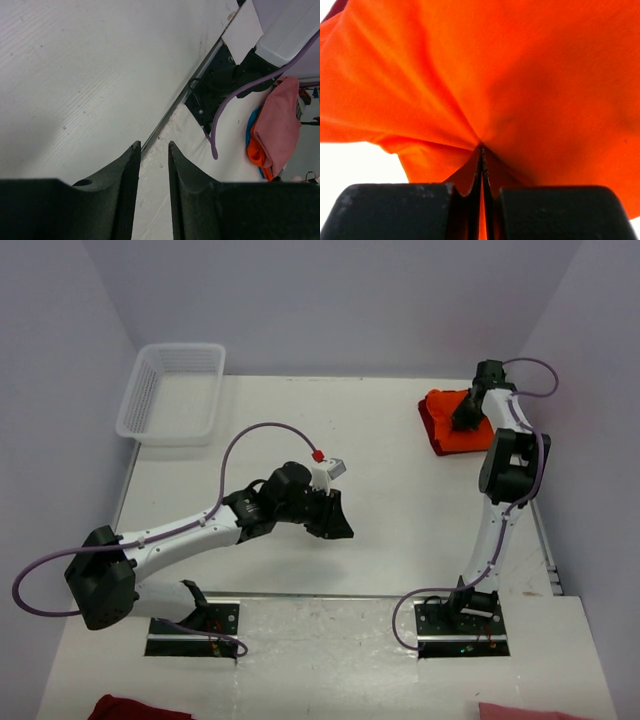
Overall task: Fold and stack the t-shirts
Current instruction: Put the neatly folded tshirt into the corner of the board with the right arm
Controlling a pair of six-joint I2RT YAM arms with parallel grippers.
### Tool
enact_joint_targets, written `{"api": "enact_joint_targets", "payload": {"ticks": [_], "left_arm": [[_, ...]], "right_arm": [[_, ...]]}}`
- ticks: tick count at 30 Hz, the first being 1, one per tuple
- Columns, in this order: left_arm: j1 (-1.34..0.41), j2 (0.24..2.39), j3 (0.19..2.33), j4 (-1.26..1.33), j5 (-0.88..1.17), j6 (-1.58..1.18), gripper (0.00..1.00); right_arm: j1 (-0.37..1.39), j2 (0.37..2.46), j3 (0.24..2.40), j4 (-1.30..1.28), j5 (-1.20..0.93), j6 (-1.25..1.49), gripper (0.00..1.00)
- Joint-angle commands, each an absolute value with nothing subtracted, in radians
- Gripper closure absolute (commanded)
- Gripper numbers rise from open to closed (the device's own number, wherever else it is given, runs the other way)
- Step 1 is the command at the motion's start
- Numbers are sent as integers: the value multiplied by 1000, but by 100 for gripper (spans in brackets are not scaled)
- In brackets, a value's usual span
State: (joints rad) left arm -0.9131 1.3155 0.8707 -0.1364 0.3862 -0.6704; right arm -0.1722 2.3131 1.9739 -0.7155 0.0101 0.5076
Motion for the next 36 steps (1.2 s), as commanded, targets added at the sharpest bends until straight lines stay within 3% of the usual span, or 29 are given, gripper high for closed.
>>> {"api": "enact_joint_targets", "payload": {"ticks": [1,4,15,18,20,22,25,29,36], "left_arm": [[-919,1307,861,-95,408,-683,70],[-920,1304,857,-95,405,-686,70],[-930,1284,841,-81,408,-692,70],[-931,1276,836,-81,407,-695,70],[-931,1273,833,-80,407,-695,70],[-931,1272,833,-80,403,-698,70],[-931,1264,830,-80,399,-698,70],[-931,1259,830,-90,390,-693,70],[-931,1288,836,-89,397,-692,70]], "right_arm": [[-175,2183,1939,-631,-55,480,100],[-176,2140,1930,-600,-153,472,100],[-176,2091,1928,-647,-83,460,100],[-178,2109,1916,-556,-234,494,100],[-190,2160,1908,-490,-484,543,100],[-204,2228,1887,-283,-713,738,100],[-209,2314,1861,-126,-859,905,100],[-203,2336,1793,49,-848,1049,100],[-204,2312,1835,-55,-825,924,100]]}}
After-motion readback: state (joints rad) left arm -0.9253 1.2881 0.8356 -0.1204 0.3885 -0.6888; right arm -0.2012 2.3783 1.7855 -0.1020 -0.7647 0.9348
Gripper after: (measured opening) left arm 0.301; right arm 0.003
